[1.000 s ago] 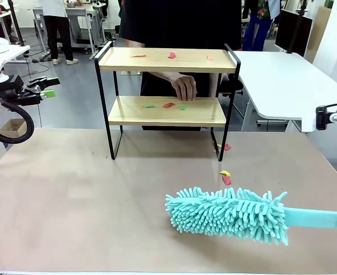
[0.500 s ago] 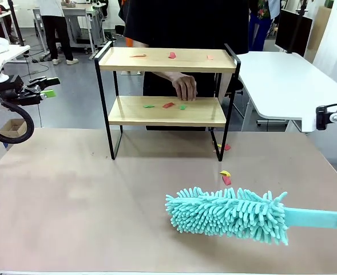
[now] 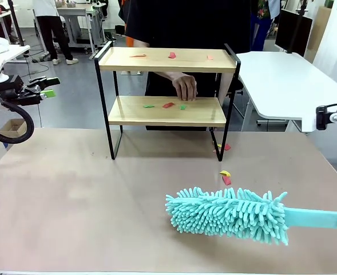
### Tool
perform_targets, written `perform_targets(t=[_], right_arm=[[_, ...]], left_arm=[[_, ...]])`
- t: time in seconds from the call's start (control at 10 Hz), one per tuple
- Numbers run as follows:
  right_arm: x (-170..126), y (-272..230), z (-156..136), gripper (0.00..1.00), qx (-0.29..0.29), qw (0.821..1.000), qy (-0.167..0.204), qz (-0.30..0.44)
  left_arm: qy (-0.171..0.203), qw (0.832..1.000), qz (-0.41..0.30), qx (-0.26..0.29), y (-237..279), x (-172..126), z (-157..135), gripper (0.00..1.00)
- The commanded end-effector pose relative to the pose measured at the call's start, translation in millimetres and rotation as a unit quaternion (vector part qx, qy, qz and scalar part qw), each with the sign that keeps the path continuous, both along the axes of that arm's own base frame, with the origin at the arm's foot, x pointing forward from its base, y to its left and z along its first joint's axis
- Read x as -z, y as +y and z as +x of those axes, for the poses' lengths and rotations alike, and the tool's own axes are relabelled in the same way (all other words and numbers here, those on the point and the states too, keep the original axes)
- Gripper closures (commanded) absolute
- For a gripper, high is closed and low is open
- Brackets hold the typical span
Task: Clean the shelf.
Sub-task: Clean the specific section of the Shelf indicated by the human with the Duster.
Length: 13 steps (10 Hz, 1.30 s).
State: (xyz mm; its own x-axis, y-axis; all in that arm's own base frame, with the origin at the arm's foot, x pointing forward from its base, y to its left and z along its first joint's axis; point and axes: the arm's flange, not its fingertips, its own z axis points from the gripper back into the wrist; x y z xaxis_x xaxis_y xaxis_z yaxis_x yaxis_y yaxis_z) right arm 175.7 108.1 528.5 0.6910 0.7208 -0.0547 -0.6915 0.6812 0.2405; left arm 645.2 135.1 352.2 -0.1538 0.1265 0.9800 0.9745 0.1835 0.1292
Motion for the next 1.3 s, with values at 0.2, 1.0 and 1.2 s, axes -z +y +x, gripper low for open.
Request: perform_targets(t=[0.2,1.0,1.2], right_arm=[[-7,15,2,0.87,0.021,1.000,-0.019,-0.009],[-44,142,9,0.87,0.224,0.947,-0.146,0.177],[-44,167,28,0.87,0.251,0.935,-0.142,0.206]], left_arm=[[-0.005,1.000,-0.001,-0.002,0,-3,-2,0.00],[-0.005,1.000,-0.001,-0.002,0,-3,-2,0.00],[-0.005,1.000,-0.001,-0.002,0,-3,-2,0.00]])
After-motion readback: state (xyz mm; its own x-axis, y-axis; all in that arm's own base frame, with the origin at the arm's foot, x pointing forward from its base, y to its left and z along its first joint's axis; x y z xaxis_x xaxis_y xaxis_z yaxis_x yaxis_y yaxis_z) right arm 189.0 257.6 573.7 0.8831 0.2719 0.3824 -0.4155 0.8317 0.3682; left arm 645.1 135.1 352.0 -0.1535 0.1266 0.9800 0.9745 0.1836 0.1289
